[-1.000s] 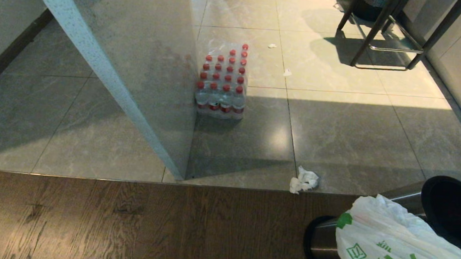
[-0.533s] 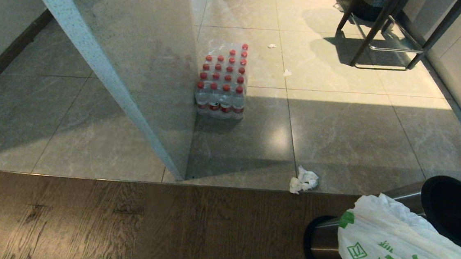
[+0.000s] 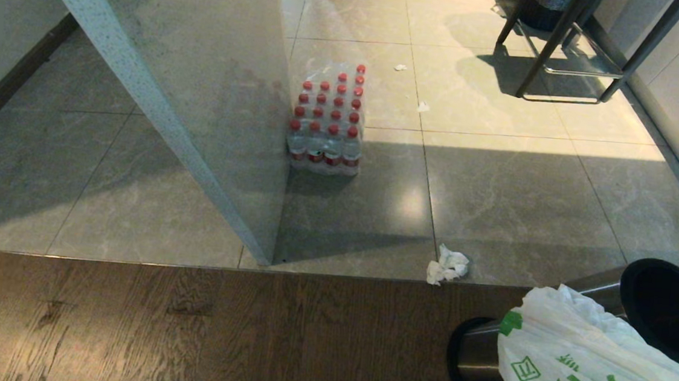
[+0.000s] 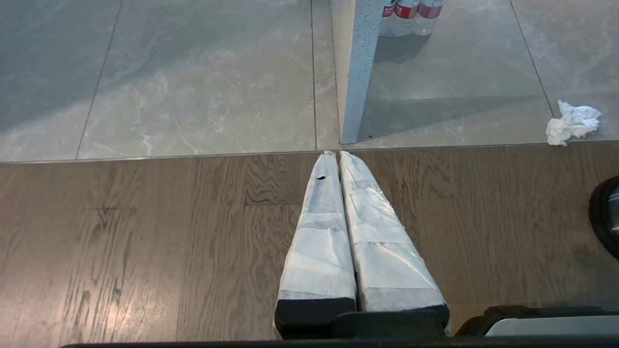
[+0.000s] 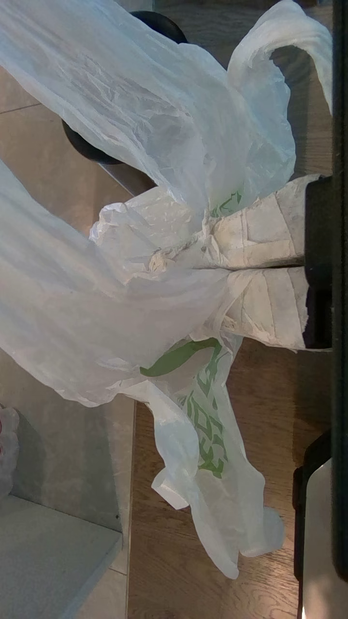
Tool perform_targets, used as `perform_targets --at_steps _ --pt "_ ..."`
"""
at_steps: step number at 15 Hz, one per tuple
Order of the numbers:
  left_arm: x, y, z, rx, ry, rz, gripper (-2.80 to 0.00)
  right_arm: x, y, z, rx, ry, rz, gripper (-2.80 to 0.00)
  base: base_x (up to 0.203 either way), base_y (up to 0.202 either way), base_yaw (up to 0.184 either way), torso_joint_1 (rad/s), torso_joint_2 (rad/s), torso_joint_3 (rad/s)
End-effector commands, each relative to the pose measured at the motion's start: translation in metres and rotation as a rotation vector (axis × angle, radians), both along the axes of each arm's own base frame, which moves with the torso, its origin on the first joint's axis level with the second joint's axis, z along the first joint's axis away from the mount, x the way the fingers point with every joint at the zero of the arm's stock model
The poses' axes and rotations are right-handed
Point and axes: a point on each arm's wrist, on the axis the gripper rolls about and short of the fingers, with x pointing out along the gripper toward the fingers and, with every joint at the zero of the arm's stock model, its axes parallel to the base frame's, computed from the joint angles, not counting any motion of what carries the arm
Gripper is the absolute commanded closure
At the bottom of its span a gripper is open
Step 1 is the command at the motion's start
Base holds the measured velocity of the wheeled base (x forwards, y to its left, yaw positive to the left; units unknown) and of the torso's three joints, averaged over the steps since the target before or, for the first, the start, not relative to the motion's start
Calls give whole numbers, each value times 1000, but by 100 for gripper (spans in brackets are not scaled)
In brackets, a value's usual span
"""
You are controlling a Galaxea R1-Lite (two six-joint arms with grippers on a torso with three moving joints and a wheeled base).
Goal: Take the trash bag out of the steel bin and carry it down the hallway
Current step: Pick up the trash bag
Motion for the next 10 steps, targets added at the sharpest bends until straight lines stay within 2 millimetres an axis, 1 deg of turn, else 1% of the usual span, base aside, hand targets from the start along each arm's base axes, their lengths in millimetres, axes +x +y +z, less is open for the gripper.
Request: perform_targets --at_steps 1,5,6,10 --pt "0 0 0 1 1 1 0 -3 0 -1 -2 -38 0 0 0 0 0 0 0 0" --pt "0 0 0 -10 2 1 0 -3 0 -1 0 -38 2 0 0 0 0 0 0 0" --pt "0 0 0 -10 2 1 0 -3 0 -1 0 -38 0 0 -139 0 6 2 -2 3" --pt "0 0 0 -10 2 1 0 -3 0 -1 0 -38 0 0 -194 0 -1 2 2 2"
